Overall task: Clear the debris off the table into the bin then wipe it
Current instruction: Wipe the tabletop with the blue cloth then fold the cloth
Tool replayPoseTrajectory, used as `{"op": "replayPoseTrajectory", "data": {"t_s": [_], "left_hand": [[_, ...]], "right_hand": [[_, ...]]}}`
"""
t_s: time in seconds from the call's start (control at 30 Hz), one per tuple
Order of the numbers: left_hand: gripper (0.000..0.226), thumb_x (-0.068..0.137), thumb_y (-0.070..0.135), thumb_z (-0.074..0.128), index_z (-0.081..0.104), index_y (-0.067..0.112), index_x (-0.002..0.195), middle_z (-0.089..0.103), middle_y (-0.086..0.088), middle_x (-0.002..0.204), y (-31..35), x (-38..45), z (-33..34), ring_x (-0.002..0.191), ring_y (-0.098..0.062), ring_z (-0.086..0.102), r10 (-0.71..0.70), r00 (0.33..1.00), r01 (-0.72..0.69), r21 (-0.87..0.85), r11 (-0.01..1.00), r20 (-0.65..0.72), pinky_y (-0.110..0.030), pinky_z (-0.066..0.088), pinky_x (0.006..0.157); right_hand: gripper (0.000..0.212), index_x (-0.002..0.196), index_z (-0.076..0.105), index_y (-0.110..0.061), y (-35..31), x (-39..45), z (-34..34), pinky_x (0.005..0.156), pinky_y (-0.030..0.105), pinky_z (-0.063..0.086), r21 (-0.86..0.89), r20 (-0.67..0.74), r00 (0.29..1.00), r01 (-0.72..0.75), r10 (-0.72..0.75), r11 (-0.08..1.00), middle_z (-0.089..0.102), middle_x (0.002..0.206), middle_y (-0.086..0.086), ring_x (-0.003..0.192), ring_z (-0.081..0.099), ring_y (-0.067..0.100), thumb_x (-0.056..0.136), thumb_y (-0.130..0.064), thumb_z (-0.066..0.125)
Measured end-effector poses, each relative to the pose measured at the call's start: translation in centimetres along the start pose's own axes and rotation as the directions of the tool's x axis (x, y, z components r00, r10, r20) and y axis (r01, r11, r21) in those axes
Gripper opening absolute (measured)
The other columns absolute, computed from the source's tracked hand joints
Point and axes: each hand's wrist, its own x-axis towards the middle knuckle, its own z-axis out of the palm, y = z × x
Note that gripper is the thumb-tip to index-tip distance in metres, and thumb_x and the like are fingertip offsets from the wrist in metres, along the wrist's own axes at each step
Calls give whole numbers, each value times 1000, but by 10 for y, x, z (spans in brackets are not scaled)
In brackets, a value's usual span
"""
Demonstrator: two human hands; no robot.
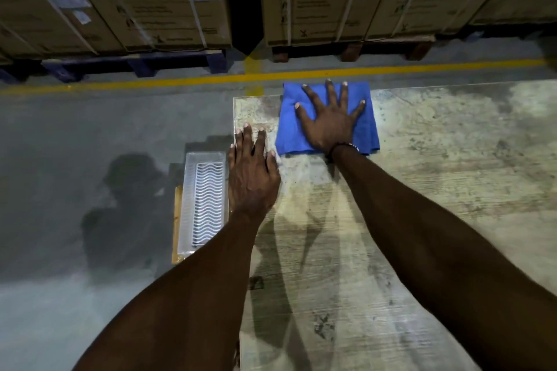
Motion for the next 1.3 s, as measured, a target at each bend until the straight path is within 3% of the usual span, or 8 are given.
{"op": "replayPoseTrajectory", "data": {"t_s": [0.23, 0.37, 0.53, 0.73, 0.83, 1.03, 1.17, 1.3], "left_hand": [[64, 104, 35, 30, 32, 13, 164, 19, -11, 173, -1, -1, -1, 161, -27, 14, 24, 1000, -24, 8, 1000, 20, -45, 14, 131], [59, 107, 36, 32, 33, 18, 164, 17, -8, 174, -1, 0, 2, 162, -23, 11, 0, 1000, 0, 16, 1000, -6, -41, 11, 131], [59, 109, 37, 29, 33, 17, 164, 17, -5, 174, -2, -2, 6, 162, -23, 9, 24, 999, -23, 31, 999, -31, -42, 13, 131], [60, 106, 34, 28, 37, 14, 162, 25, -11, 172, -1, -1, 2, 160, -27, 20, 48, 999, -48, 40, 998, -17, -44, 16, 130], [56, 108, 33, 33, 39, 17, 162, 24, -9, 173, -1, -2, 1, 161, -25, 18, 39, 999, -38, 44, 998, -17, -45, 17, 130], [55, 109, 33, 35, 38, 19, 162, 21, -6, 174, 0, -2, 1, 162, -22, 14, 29, 1000, -29, 28, 999, -8, -44, 15, 131], [55, 107, 32, 35, 43, 15, 159, 27, -9, 172, 2, -2, 0, 160, -25, 20, 37, 999, -37, 26, 999, -22, -45, 18, 130], [55, 108, 33, 33, 43, 16, 159, 29, -10, 171, 1, -1, -1, 159, -27, 23, 43, 999, -41, 41, 998, -28, -45, 20, 129]], "right_hand": [[63, 160, 22, -55, 6, -99, 7, 119, 72, -1, -37, -56, 961, 271, -272, 962, 13, 175, -5, 162, 3, 29, 100, -75, 29], [63, 157, 29, -57, 36, -53, -5, 119, 75, 2, -23, -74, 987, 138, -139, 990, 19, 174, -6, 162, 7, 29, 97, -75, 33], [61, 158, 28, -54, 35, 6, -12, 118, 77, -5, 40, -37, 997, -70, 71, 997, 14, 175, 0, 162, -2, 33, 100, -73, 29], [63, 160, 20, -55, 3, -110, 3, 119, 74, -2, -44, -56, 982, 176, -179, 983, 10, 175, -5, 162, -2, 30, 101, -74, 28], [63, 159, 22, -57, 33, -115, -3, 119, 75, 1, -58, -57, 988, 140, -143, 988, 9, 175, -8, 163, -1, 28, 99, -75, 29], [64, 158, 29, -54, 39, -15, -12, 117, 79, -2, 34, -71, 996, -46, 49, 998, 15, 175, -1, 162, 2, 35, 97, -74, 30], [64, 160, 21, -55, 8, -75, -4, 118, 76, -4, -46, -70, 992, 101, -104, 994, 11, 175, -2, 162, 0, 32, 100, -75, 27], [62, 160, 19, -56, 36, -122, -8, 120, 74, 1, -71, -46, 982, 180, -184, 981, 5, 176, -8, 163, -4, 25, 101, -73, 30]]}}
